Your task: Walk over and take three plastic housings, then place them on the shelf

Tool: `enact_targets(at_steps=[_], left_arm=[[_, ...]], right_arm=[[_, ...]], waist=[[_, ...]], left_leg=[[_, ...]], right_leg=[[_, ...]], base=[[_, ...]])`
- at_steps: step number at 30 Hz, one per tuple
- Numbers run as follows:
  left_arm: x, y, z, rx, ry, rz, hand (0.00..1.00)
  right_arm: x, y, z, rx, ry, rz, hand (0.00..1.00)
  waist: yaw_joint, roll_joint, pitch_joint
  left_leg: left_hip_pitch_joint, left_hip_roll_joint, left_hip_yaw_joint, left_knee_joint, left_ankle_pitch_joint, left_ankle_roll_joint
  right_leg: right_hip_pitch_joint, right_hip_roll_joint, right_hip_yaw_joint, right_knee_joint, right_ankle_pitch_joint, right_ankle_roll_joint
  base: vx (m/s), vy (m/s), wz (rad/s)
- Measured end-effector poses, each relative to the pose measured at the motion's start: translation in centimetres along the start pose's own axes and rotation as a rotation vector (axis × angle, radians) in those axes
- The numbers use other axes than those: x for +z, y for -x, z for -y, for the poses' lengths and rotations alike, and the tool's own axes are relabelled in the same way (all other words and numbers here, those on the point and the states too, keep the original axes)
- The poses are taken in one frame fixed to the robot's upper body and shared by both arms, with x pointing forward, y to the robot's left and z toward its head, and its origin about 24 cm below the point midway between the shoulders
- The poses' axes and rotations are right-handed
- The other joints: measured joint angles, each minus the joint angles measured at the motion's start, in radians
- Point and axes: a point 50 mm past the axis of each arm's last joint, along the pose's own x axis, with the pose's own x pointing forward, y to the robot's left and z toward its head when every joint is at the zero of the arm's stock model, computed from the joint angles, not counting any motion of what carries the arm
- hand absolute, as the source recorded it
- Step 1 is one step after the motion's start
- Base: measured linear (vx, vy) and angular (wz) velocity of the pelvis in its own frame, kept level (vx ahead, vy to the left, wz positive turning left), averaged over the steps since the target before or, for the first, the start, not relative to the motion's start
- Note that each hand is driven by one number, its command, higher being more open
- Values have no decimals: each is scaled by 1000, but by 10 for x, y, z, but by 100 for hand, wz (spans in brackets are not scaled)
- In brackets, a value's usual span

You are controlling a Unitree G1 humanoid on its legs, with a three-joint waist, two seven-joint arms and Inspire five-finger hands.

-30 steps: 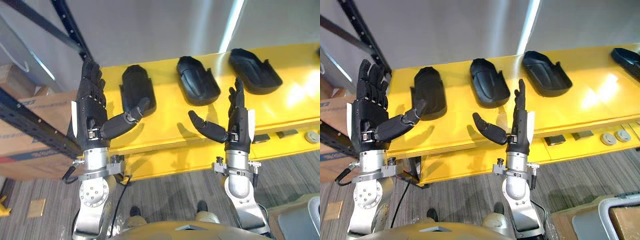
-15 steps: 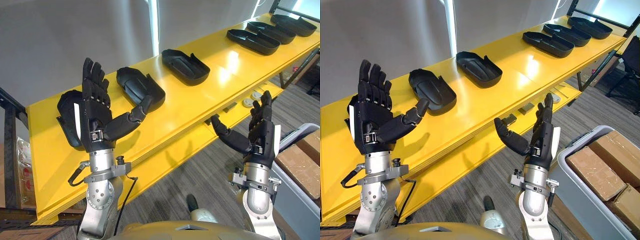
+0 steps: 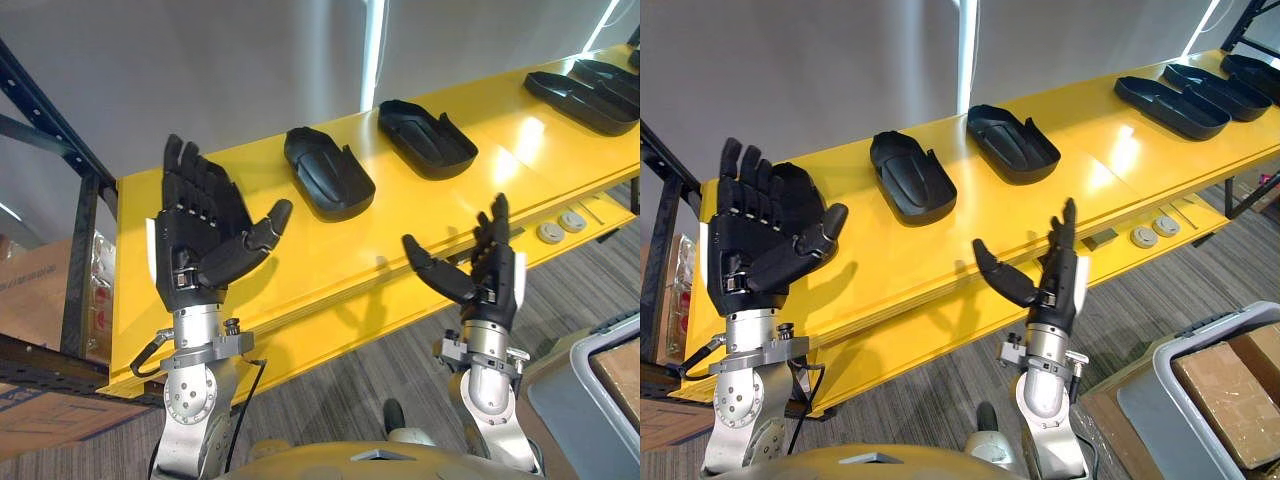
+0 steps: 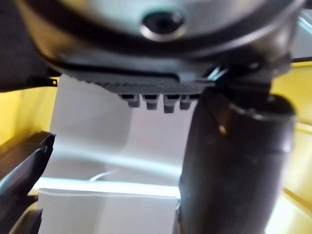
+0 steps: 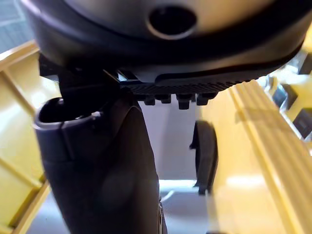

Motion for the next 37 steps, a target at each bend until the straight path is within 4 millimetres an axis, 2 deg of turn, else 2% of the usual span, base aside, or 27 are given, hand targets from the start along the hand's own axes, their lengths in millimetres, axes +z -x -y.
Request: enact_targets(at_steps=[2,4,6,7,9,11,14,17,20,22,25,26,27,29,30,31,32,33,37], left_arm=[[-3,4,17,-220,91,-28,100],[-5,10,33,-413,116,-46,100],[-11,24,59,-706,181,-112,100],[-14,28,66,-783,200,-141,100],[-40,44,90,-1049,255,-331,100],[-64,60,94,-1128,274,-533,100],[-94,84,84,-1118,292,-817,100],[-102,95,73,-1140,268,-938,100],[-105,101,71,-1166,279,-999,100],[-114,107,67,-1121,270,-1072,100],[-147,124,46,-871,202,-1245,100],[-161,129,28,-709,146,-1315,100],[-167,132,18,-636,103,-1342,100],[-180,142,-30,-374,-107,-1409,100],[-181,145,-40,-322,-152,-1420,100],[-181,152,-63,-197,-244,-1437,100],[-180,155,-72,-148,-272,-1441,100],[-177,163,-89,-52,-352,-1443,100],[-170,186,-105,93,-415,-1467,100]], right_arm=[[-13,-1,13,-103,44,-57,100],[-21,0,19,-145,75,-82,100],[-31,-1,23,-187,106,-115,100],[-33,-1,24,-201,112,-121,100],[-41,0,31,-253,178,-122,100],[-45,-1,32,-269,198,-122,100],[-59,2,40,-288,232,-165,100],[-82,12,55,-324,285,-280,100],[-102,24,64,-303,301,-397,100],[-114,31,66,-257,288,-481,100],[-139,51,68,-139,280,-679,100],[-152,63,69,-72,294,-791,100],[-158,69,69,-43,300,-848,100],[-177,97,70,20,279,-1043,100],[-180,103,70,26,260,-1084,100],[-184,112,76,12,222,-1149,100],[-185,115,77,10,218,-1165,100],[-188,123,78,2,185,-1215,100],[-192,139,83,-37,110,-1311,100]], waist=[[0,2,-2],[-5,4,-3],[-23,10,-10],[-26,14,-13],[-27,18,-30],[-42,23,-42],[-53,22,-51],[-49,11,-51],[-51,4,-53],[-53,2,-52],[-55,-4,-53],[-52,-12,-49],[-51,-16,-46],[-38,-32,-36],[-32,-31,-36],[-17,-43,-30],[-13,-47,-28],[-4,-59,-23],[10,-72,-21]], left_leg=[[0,-2,0,-10,6,0],[1,-3,0,-14,9,-2],[1,-3,3,-15,9,-2],[1,-3,5,-15,9,-2],[2,-3,8,-16,9,-2],[2,-2,12,-15,9,-2],[2,1,27,-19,10,-2],[3,-2,37,-39,20,4],[7,-3,39,-53,33,-3],[20,-3,43,-72,43,-6],[23,-3,38,-85,51,-7],[23,-2,29,-86,54,-8],[23,-1,24,-86,55,-9],[22,0,5,-86,60,-10],[23,0,2,-85,61,-10],[23,-2,-7,-85,61,-10],[24,-3,-11,-84,62,-10],[33,-4,-22,-85,63,-10],[55,-8,-33,-91,64,-10]], right_leg=[[0,-4,-7,0,-1,-1],[-1,-5,-9,0,-1,-1],[-1,-6,-9,-1,-1,-1],[-2,-6,-8,-1,-1,-1],[-2,-6,-8,-1,-1,-1],[-3,-6,-8,-1,-1,0],[-6,-6,-5,-2,-1,-1],[-9,-13,-7,-2,-2,-3],[-11,-14,-10,-2,-1,-1],[-9,-13,-10,-3,-1,0],[-9,-13,-17,-3,-2,0],[-4,-13,-25,-3,-3,-2],[0,-13,-32,-3,-4,-3],[10,-14,-50,-3,-7,-4],[14,-15,-54,-3,-7,-4],[21,-18,-61,-3,-8,-3],[25,-19,-65,-3,-8,-3],[41,-22,-77,-3,-12,-1],[71,-27,-94,-3,-22,2]], base=[[-24,14,7],[-8,6,2],[0,0,0],[0,0,0],[0,0,0],[0,0,0],[-32,8,-2],[-31,11,6],[-5,3,1],[0,0,0],[3,1,5],[-8,-6,14],[-15,-11,23],[-20,-8,22],[-24,2,19],[-25,11,15],[-25,16,22],[-16,15,17],[-12,15,11]])
